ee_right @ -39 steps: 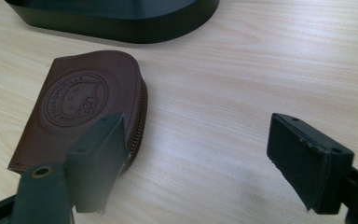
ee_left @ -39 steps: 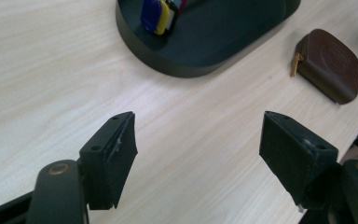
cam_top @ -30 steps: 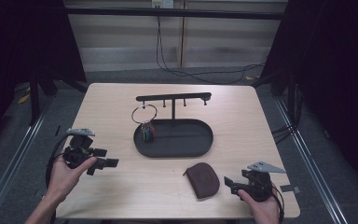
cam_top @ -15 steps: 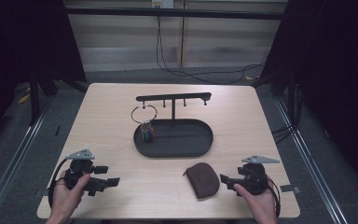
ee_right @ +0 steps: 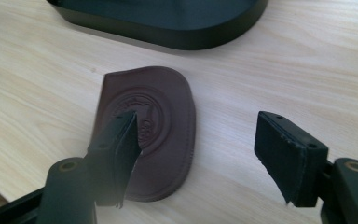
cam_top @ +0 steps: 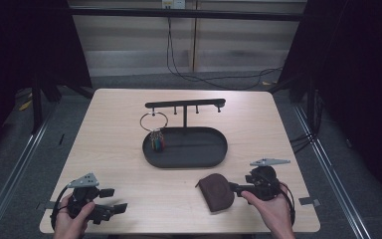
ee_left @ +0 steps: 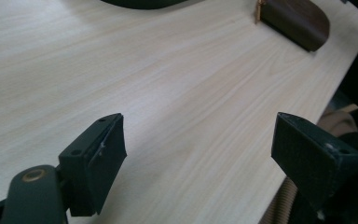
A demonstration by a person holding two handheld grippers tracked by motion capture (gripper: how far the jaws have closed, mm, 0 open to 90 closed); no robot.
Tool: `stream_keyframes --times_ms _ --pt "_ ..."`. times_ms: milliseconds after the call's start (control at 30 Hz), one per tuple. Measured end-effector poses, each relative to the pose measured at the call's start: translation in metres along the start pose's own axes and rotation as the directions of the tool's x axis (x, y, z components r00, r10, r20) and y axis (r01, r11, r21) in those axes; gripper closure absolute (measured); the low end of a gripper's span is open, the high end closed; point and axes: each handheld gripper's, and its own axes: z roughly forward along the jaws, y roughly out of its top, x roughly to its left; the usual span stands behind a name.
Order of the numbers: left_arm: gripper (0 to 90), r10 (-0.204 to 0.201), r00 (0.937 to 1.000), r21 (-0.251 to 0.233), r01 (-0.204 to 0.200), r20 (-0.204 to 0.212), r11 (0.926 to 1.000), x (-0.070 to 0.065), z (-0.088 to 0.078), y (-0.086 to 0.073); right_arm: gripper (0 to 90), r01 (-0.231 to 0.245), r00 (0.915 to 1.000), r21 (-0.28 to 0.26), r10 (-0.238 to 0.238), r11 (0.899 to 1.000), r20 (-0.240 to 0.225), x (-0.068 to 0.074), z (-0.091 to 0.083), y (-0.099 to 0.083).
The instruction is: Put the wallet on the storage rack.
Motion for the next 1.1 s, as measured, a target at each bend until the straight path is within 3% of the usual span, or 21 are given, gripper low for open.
stream_keyframes --times_ms 133,233,400,600,700,867,1100 --pt "17.6 0.017 0.9998 0.008 -0.017 0.007 0.9998 -0.005 0.0 0.0 32.9 0.021 0.9973 0.038 -0.019 0.999 -0.071 0.006 0.002 0.007" --pt "17.6 0.028 0.9996 0.015 -0.028 0.007 0.9995 -0.009 -0.001 -0.003 35.1 0.04 0.9931 0.097 -0.029 0.994 -0.114 0.011 0.008 0.013" --pt "17.6 0.049 0.9987 -0.014 -0.049 0.01 0.9987 -0.012 -0.007 -0.005 37.3 0.04 0.994 0.186 -0.02 0.982 -0.108 0.019 0.021 0.026" --pt "17.6 0.056 0.9982 -0.029 -0.055 0.023 0.9981 -0.009 -0.01 -0.005 27.2 0.048 0.9974 0.312 -0.029 0.949 -0.066 0.021 0.031 0.046" --pt "17.6 0.057 0.9981 -0.028 -0.056 0.022 0.998 -0.008 -0.01 -0.004 22.0 0.04 0.9981 0.376 -0.02 0.926 -0.058 0.019 0.04 0.049" --pt "17.6 0.058 0.9983 -0.023 -0.058 0.01 0.9981 -0.008 -0.01 -0.004 20.8 0.029 0.9991 0.463 -0.01 0.886 -0.042 0.015 0.057 0.05" --pt "17.6 0.054 0.9985 -0.009 -0.054 0.009 0.9985 -0.008 -0.006 -0.004 23.5 0.029 0.9992 0.494 -0.011 0.869 -0.038 0.015 0.072 0.045"
